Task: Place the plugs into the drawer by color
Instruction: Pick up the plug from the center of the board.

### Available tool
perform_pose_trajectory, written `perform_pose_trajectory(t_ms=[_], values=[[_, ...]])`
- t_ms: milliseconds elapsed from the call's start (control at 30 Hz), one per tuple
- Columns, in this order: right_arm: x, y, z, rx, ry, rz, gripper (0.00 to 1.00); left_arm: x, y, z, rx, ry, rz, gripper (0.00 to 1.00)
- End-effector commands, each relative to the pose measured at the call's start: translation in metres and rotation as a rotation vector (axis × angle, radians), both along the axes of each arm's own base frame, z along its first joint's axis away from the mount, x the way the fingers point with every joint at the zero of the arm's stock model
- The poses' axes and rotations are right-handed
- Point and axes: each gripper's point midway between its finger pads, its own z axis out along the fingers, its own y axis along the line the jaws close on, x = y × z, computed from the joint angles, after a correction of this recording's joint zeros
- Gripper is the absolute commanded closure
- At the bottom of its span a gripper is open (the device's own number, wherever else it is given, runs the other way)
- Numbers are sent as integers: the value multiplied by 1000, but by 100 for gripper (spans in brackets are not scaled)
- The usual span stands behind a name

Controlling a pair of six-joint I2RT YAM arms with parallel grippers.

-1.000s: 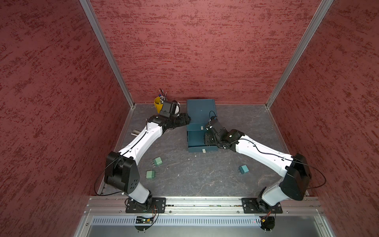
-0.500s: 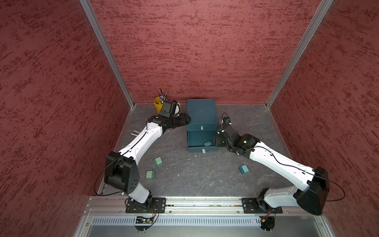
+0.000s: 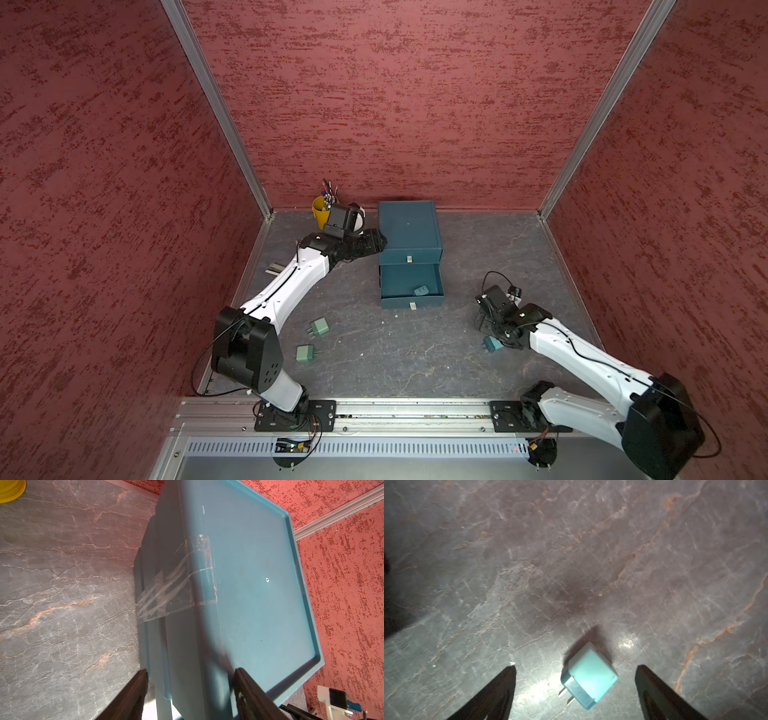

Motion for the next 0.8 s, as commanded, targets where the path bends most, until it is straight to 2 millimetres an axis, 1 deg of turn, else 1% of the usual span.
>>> perform_pose_trajectory(t_ms=[0,67,133,333,633,767], values=[[2,7,-8,105,-9,-64,11,-13,12,-16,56,73,11,32],[0,9,-13,123,7,-70,14,-13,12,-15,57,72,11,32],[-1,9,-17,133,17,-81,19,-13,12,-15,58,71,10,32],[-1,11,-27,141,32,-87,27,-14,12,-17,63,75,8,32],[-4,9,-35,120,64,-92,33,-14,13,-18,68,78,4,32],[-3,14,-39,144,69,-84,40,-13,12,-20,67,79,5,32]])
